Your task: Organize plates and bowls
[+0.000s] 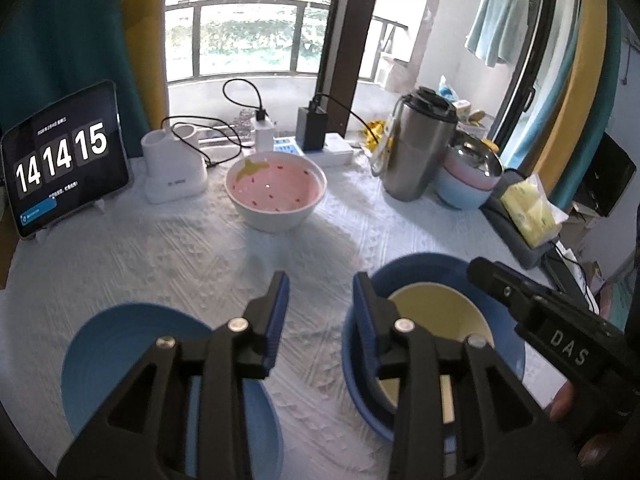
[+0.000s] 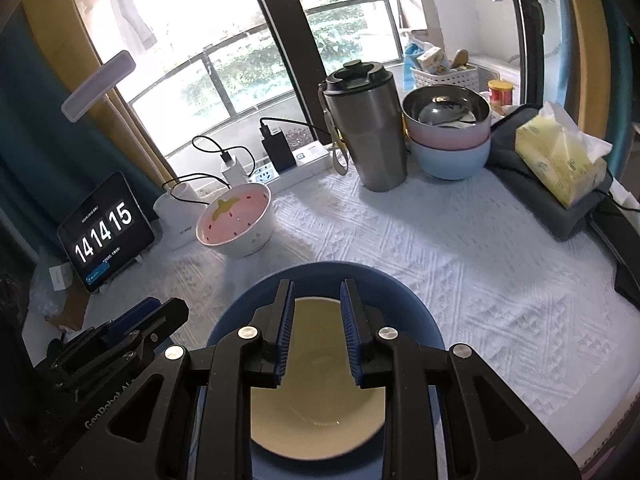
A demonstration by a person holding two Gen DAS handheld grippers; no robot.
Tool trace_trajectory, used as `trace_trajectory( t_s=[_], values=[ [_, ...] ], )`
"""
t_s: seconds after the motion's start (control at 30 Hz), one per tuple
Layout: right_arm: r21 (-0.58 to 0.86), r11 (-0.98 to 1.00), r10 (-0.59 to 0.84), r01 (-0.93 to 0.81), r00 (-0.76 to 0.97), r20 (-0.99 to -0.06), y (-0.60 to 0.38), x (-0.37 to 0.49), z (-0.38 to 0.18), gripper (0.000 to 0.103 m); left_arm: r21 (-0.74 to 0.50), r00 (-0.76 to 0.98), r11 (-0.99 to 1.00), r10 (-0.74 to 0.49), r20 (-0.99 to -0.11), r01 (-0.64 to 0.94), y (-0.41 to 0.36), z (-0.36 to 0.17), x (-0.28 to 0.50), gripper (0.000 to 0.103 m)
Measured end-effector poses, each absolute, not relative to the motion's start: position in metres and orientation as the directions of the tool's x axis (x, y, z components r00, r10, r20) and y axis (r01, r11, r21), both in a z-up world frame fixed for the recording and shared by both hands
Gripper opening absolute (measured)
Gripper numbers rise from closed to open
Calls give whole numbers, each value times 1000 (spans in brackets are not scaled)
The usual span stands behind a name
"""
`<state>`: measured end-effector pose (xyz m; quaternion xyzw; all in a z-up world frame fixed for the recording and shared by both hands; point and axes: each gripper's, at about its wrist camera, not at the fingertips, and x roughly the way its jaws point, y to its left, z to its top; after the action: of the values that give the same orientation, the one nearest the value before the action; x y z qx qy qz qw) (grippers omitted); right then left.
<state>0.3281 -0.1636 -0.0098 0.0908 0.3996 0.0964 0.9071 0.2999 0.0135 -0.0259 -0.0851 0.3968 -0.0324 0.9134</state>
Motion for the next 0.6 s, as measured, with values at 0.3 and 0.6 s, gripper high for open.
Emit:
trace_trajectory(
  t_s=[0.3, 0.6],
  values=[
    [215, 967, 249, -133, 653, -715, -148, 349, -7, 25, -184, 692, 982, -108, -714, -36, 30, -22, 317, 40],
    [177, 963, 266, -202, 635, -725, -130, 378, -4, 25, -137, 691, 989, -57, -721, -61, 41, -20, 344, 41]
  ],
)
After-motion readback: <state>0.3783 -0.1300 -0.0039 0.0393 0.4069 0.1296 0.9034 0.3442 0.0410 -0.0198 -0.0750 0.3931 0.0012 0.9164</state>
